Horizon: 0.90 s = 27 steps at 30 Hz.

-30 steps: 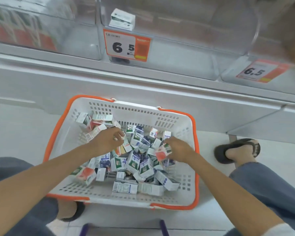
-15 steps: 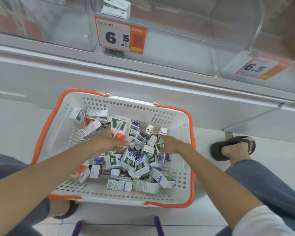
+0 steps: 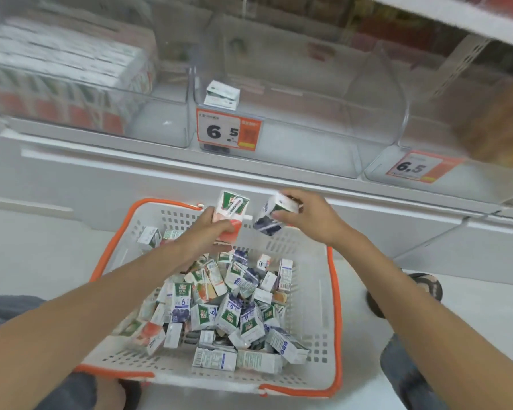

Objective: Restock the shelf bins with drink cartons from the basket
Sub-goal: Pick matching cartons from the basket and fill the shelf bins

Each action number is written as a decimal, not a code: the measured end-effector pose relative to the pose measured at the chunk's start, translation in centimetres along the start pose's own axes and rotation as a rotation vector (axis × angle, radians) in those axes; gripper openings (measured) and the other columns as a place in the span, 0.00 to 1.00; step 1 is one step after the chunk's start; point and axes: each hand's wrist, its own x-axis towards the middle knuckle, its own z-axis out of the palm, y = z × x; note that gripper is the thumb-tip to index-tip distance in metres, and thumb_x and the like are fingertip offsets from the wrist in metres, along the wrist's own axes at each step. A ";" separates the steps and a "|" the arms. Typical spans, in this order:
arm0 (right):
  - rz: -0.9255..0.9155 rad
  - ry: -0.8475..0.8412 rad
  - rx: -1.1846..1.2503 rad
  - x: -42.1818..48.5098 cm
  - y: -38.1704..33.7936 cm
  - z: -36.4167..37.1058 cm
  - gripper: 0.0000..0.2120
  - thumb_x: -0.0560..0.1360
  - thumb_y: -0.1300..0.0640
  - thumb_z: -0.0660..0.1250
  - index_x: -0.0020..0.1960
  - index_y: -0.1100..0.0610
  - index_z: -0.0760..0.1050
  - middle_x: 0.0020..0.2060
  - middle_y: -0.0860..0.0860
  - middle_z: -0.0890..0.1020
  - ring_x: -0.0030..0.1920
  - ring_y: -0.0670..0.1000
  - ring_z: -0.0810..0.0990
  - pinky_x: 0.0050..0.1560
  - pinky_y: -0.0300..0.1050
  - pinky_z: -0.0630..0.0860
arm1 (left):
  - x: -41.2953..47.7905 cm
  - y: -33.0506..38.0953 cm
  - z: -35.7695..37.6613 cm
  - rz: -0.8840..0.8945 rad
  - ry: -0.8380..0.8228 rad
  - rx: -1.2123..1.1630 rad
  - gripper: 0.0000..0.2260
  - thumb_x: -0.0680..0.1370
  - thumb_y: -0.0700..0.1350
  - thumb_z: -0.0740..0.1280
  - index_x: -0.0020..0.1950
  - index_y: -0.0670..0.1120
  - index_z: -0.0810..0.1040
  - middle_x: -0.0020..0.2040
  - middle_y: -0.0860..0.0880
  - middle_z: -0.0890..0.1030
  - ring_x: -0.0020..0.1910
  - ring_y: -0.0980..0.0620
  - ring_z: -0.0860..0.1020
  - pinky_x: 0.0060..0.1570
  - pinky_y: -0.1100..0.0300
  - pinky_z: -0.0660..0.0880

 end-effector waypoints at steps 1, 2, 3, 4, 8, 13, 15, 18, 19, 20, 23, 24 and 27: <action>-0.075 0.077 0.039 0.5 -2.5 -1.9 0.14 0.72 0.55 0.75 0.56 0.53 0.78 0.47 0.47 0.81 0.45 0.45 0.76 0.44 0.33 0.70 | -0.2 1.6 -0.4 0.062 0.019 0.020 0.14 0.77 0.43 0.67 0.61 0.47 0.70 0.56 0.44 0.80 0.48 0.53 0.82 0.46 0.58 0.81; -0.147 0.155 0.081 0.9 -5.0 -3.7 0.12 0.72 0.56 0.75 0.54 0.51 0.78 0.45 0.46 0.81 0.43 0.44 0.77 0.44 0.33 0.71 | -0.5 3.2 -1.0 0.122 0.044 0.021 0.11 0.77 0.42 0.67 0.58 0.49 0.71 0.55 0.46 0.80 0.45 0.55 0.83 0.43 0.60 0.81; -0.213 0.233 0.125 1.3 -7.2 -5.4 0.12 0.72 0.57 0.74 0.53 0.49 0.78 0.44 0.43 0.82 0.43 0.42 0.77 0.45 0.34 0.72 | -0.9 4.8 -1.7 0.179 0.066 0.012 0.10 0.77 0.41 0.67 0.56 0.50 0.72 0.53 0.47 0.81 0.44 0.56 0.83 0.41 0.61 0.81; -0.272 0.306 0.168 1.7 -9.1 -7.0 0.11 0.72 0.57 0.73 0.53 0.48 0.78 0.44 0.41 0.82 0.43 0.41 0.78 0.45 0.35 0.73 | -1.3 6.3 -2.4 0.233 0.083 -0.001 0.10 0.77 0.40 0.68 0.55 0.51 0.73 0.52 0.48 0.81 0.43 0.56 0.83 0.41 0.61 0.81; -0.351 0.490 0.177 5.5 -13.5 -10.3 0.12 0.73 0.57 0.72 0.56 0.55 0.79 0.49 0.47 0.83 0.49 0.47 0.81 0.50 0.42 0.76 | -2.9 11.2 -5.8 0.420 0.193 0.030 0.11 0.75 0.37 0.70 0.51 0.52 0.75 0.46 0.51 0.82 0.41 0.56 0.82 0.45 0.57 0.81; -0.201 0.453 -0.007 13.3 -14.6 -8.9 0.16 0.74 0.58 0.72 0.61 0.58 0.78 0.55 0.51 0.82 0.53 0.48 0.78 0.54 0.41 0.72 | -3.5 14.9 -9.2 0.559 0.274 0.111 0.14 0.75 0.36 0.70 0.53 0.54 0.75 0.50 0.51 0.82 0.48 0.50 0.81 0.45 0.57 0.80; -0.145 0.429 -0.048 16.1 -14.7 -7.6 0.15 0.75 0.59 0.70 0.62 0.58 0.78 0.54 0.52 0.81 0.51 0.48 0.76 0.50 0.38 0.69 | -3.1 15.9 -10.2 0.575 0.304 0.099 0.15 0.75 0.37 0.71 0.57 0.52 0.75 0.52 0.49 0.82 0.50 0.49 0.81 0.45 0.56 0.80; 0.000 0.154 0.097 19.2 -14.3 -5.0 0.13 0.79 0.58 0.66 0.62 0.61 0.78 0.58 0.56 0.81 0.52 0.52 0.78 0.51 0.41 0.72 | -2.6 16.5 -11.2 0.557 0.297 0.053 0.13 0.75 0.41 0.71 0.57 0.54 0.76 0.52 0.52 0.83 0.48 0.54 0.83 0.40 0.60 0.81; 0.073 0.023 0.155 19.6 -14.3 -4.2 0.15 0.80 0.55 0.64 0.63 0.61 0.78 0.60 0.58 0.80 0.55 0.53 0.79 0.57 0.44 0.74 | -2.5 16.5 -11.4 0.548 0.281 0.033 0.13 0.75 0.42 0.71 0.57 0.54 0.76 0.52 0.53 0.83 0.47 0.56 0.83 0.39 0.60 0.81; 0.132 -0.062 0.176 19.6 -14.4 -3.6 0.17 0.81 0.51 0.62 0.65 0.60 0.77 0.63 0.57 0.79 0.60 0.55 0.78 0.64 0.48 0.72 | -2.4 16.5 -11.6 0.541 0.263 0.014 0.13 0.75 0.42 0.71 0.58 0.54 0.76 0.51 0.53 0.83 0.46 0.56 0.83 0.39 0.60 0.81; 0.034 0.026 0.069 19.1 -15.7 -3.6 0.21 0.81 0.48 0.60 0.70 0.57 0.72 0.69 0.52 0.73 0.70 0.53 0.71 0.69 0.44 0.65 | -2.4 16.6 -12.0 0.528 0.225 -0.007 0.15 0.76 0.40 0.71 0.61 0.51 0.76 0.52 0.51 0.83 0.48 0.54 0.83 0.40 0.58 0.82; -0.076 0.168 0.039 18.6 -16.6 -3.7 0.20 0.81 0.49 0.62 0.69 0.57 0.73 0.68 0.52 0.75 0.68 0.51 0.73 0.67 0.42 0.67 | -2.5 16.7 -12.2 0.535 0.221 0.004 0.15 0.76 0.39 0.71 0.60 0.51 0.76 0.52 0.50 0.83 0.48 0.52 0.82 0.40 0.57 0.82; -0.347 0.198 0.201 15.5 -21.0 -3.1 0.19 0.75 0.48 0.66 0.65 0.52 0.76 0.59 0.47 0.79 0.59 0.43 0.77 0.61 0.37 0.73 | -2.9 17.3 -12.6 0.582 0.231 0.085 0.13 0.75 0.39 0.71 0.55 0.52 0.77 0.50 0.50 0.83 0.46 0.52 0.82 0.37 0.59 0.82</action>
